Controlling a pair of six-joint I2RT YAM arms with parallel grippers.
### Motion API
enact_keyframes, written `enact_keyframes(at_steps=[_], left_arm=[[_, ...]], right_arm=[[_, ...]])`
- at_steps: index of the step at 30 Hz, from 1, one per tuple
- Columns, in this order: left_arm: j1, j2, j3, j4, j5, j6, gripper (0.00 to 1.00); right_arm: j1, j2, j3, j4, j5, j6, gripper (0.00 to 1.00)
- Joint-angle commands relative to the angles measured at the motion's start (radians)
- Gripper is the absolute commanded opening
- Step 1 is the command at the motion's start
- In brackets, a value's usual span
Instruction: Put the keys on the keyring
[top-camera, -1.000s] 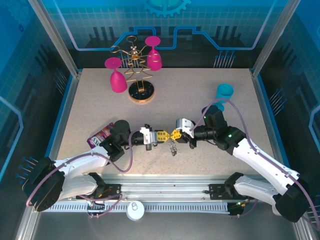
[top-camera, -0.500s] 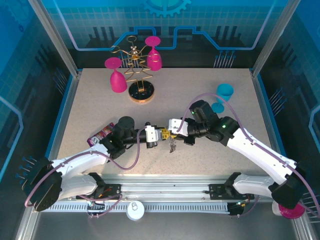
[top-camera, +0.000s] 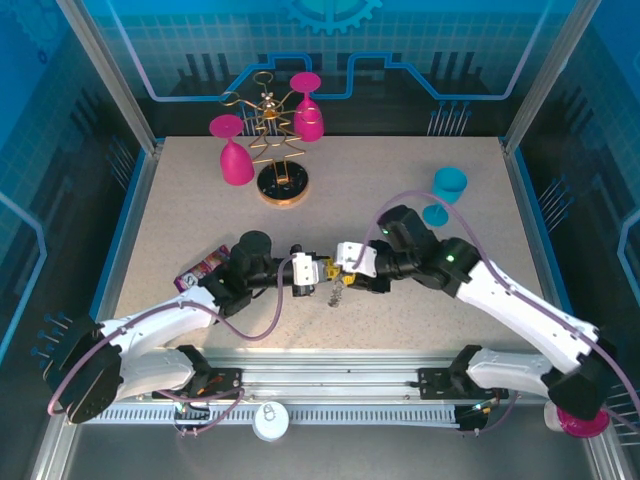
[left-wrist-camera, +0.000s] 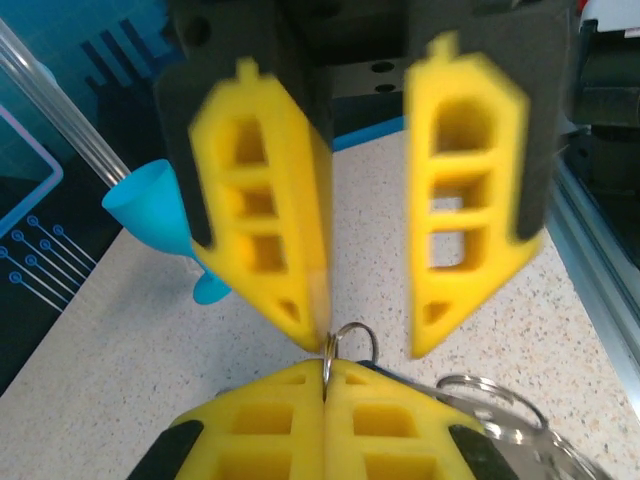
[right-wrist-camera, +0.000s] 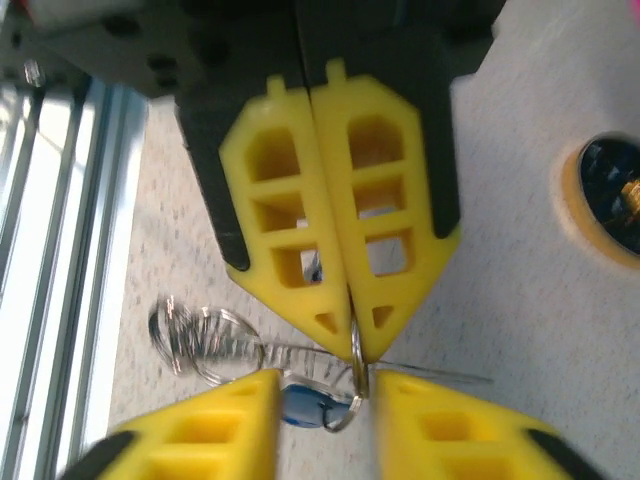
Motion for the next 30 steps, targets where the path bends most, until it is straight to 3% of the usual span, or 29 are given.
enact_keyframes(at_steps=[1,4,11,17,22,30], left_arm=[[0.004,-0.018,-0.043,0.15,0.03,-0.068,0.0],[0.006,-0.017,-0.071,0.241,0.067,-0.115,0.0],[0.009,-0.011,-0.092,0.326,0.135,-0.153,0.0],[0.009,-0.008,-0.092,0.332,0.137,-0.16,0.0],[0.011,-0.009,-0.095,0.345,0.144,-0.168,0.0],[0.015,0.005,-0.097,0.412,0.198,-0.216,0.0]], right_arm=[[-0.058,-0.124,-0.117,0.241,-0.127,0.125,0.41],[-0.091,-0.181,-0.217,0.328,-0.143,0.19,0.43],[-0.093,-0.181,-0.246,0.343,-0.152,0.229,0.39],[-0.093,-0.155,-0.227,0.342,-0.191,0.227,0.26],[-0.094,-0.15,-0.226,0.335,-0.192,0.226,0.08],[-0.096,-0.096,-0.206,0.318,-0.235,0.235,0.05]])
